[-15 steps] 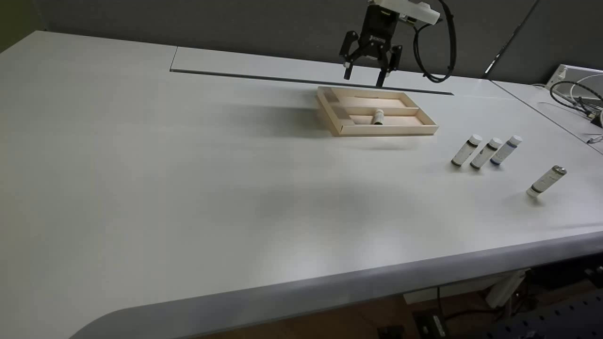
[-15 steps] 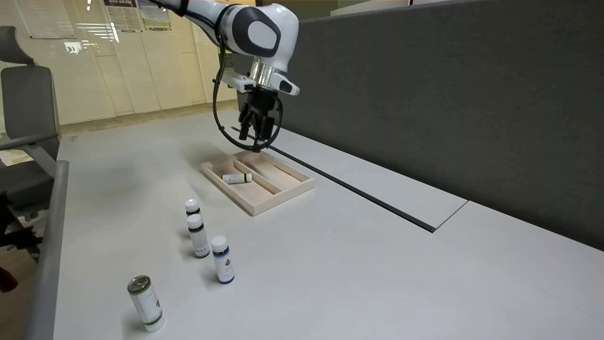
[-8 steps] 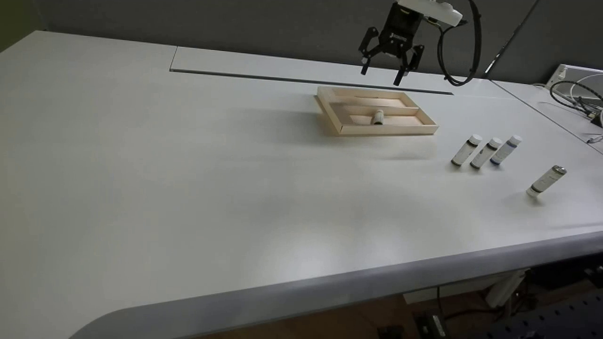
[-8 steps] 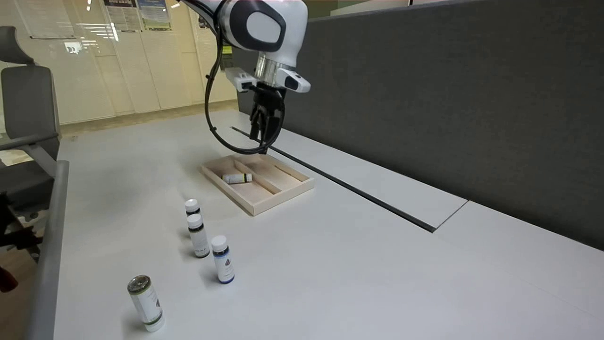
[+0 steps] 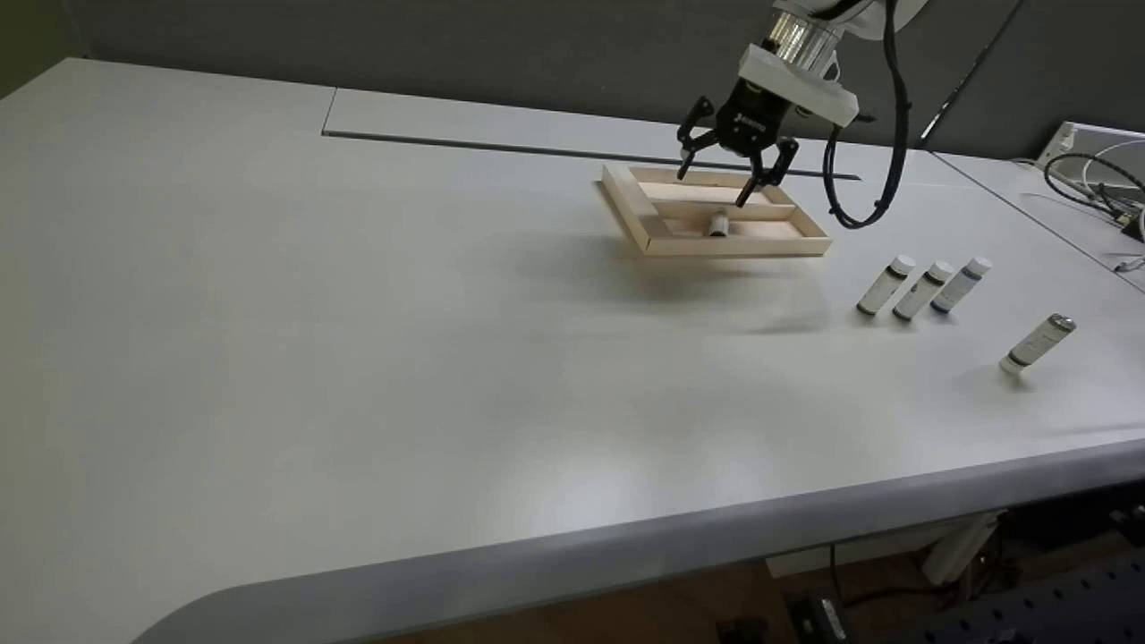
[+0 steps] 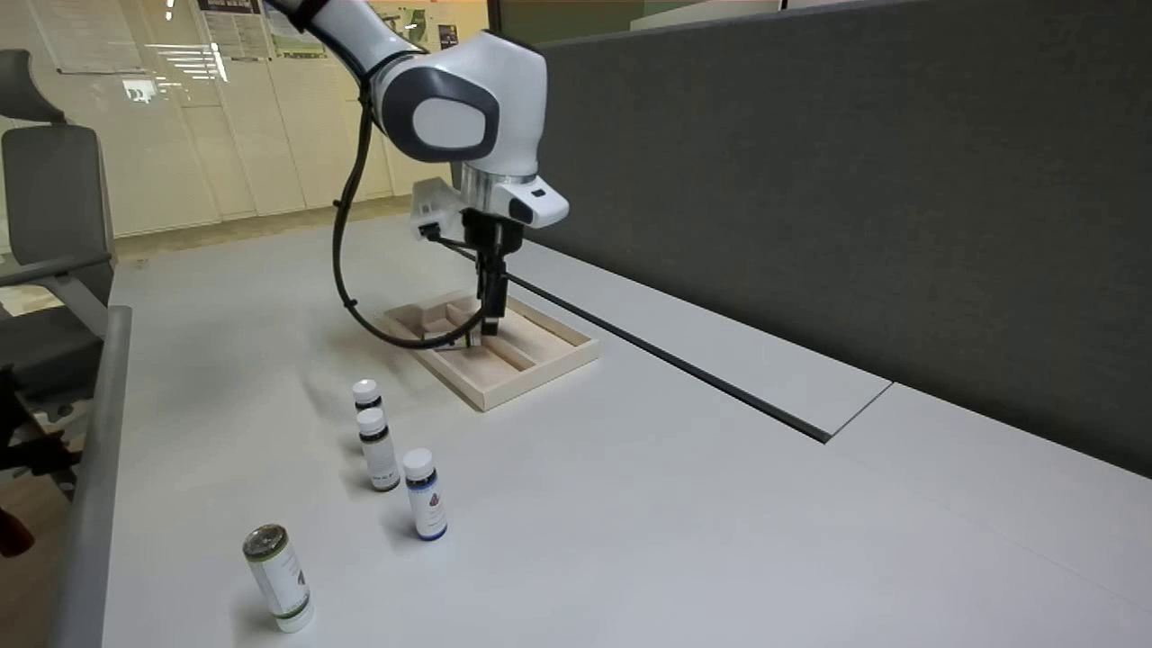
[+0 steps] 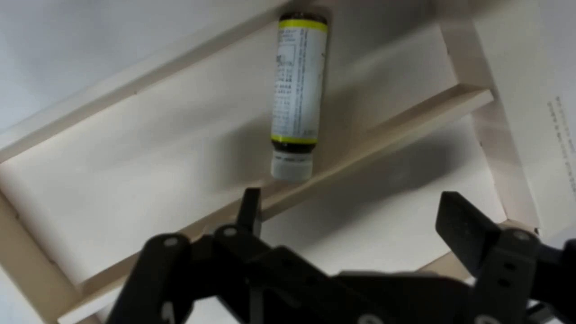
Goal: Place a bottle on the tray
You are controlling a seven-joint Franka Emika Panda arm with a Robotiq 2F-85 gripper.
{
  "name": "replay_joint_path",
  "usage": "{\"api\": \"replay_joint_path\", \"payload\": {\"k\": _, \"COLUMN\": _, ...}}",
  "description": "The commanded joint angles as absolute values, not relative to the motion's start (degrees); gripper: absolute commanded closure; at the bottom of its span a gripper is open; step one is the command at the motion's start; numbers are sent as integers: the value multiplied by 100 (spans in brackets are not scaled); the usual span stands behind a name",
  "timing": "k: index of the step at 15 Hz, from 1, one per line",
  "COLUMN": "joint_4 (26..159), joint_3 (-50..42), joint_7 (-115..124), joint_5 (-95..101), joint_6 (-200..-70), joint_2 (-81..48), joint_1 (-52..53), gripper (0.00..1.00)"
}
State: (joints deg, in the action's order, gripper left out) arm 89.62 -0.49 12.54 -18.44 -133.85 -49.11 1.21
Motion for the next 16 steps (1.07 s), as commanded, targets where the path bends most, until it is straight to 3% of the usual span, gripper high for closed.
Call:
{"api": "replay_joint_path", "payload": {"k": 1, "joint_4": 9935, "joint_3": 75, "joint_7": 1455, "joint_5": -1911, "joint_6": -13815, "joint_2": -4320, "joint_1": 132, "gripper": 0}}
{"api": "replay_joint_path", "payload": {"k": 7, "joint_4": 10748, "joint_3": 174, "joint_7": 1356, "joint_5": -1915, "joint_6": -14028, "joint_2": -3716, "joint_1": 99, "gripper": 0}}
{"api": "replay_joint_path", "payload": {"k": 16, "joint_4": 10905, "joint_3": 174, "joint_7": 1284, "joint_5": -1860, "joint_6": -14613, "joint_2": -3663, "joint_1": 106, "gripper": 0}}
